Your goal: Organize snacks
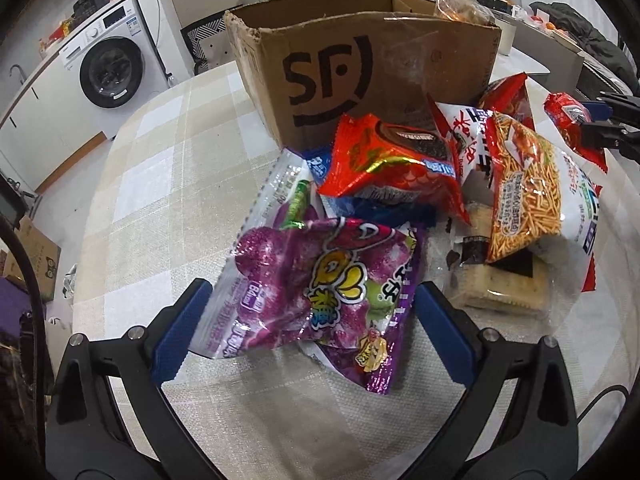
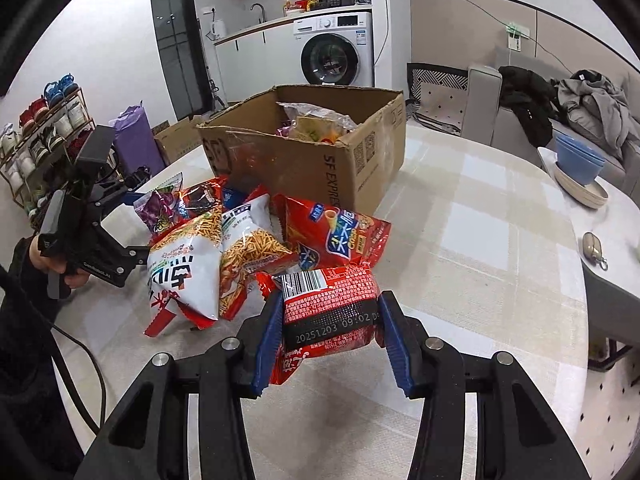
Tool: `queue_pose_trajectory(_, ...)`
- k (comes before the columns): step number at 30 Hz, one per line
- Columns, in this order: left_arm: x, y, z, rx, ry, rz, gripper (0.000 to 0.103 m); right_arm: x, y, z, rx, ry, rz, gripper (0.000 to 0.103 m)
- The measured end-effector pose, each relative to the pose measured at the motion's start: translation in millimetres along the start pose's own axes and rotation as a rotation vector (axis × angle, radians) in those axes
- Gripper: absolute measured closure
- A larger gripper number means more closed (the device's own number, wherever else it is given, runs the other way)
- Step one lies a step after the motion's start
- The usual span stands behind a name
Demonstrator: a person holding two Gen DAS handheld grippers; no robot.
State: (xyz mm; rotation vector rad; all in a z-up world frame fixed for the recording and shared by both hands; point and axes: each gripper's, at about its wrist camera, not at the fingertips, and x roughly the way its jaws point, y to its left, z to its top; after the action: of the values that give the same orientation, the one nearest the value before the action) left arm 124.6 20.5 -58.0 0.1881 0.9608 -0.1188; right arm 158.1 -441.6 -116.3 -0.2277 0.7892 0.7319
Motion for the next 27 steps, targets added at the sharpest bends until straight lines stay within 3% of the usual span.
queue_pose_trajectory(4,0,-2,-1,0.012,-0.009,-0.014,0.019,3,5,2,-0.009,0.002,0.006,0.055)
queue_pose_trajectory(6,-2,-2,-1,0.014,-0.014,-0.046,0.036,4,7,2,-0.01,-0.002,0.01,0.055)
queue_pose_trajectory(16,-7,-5,-2,0.031,-0.029,-0.094,0.055,-3,10,6,-0.009,-0.036,0.012,0.055)
queue_pose_trajectory(18,-12,-5,-1,0.025,-0.041,-0.113,0.068,-5,10,7,-0.007,-0.049,0.014,0.055)
queue_pose_trajectory(20,-18,-1,1,0.013,-0.057,-0.139,0.072,-8,9,8,-0.004,-0.06,0.016,0.055)
queue_pose_trajectory(27,-21,0,7,-0.011,-0.074,-0.185,0.077,-15,9,9,0.003,-0.085,0.018,0.055)
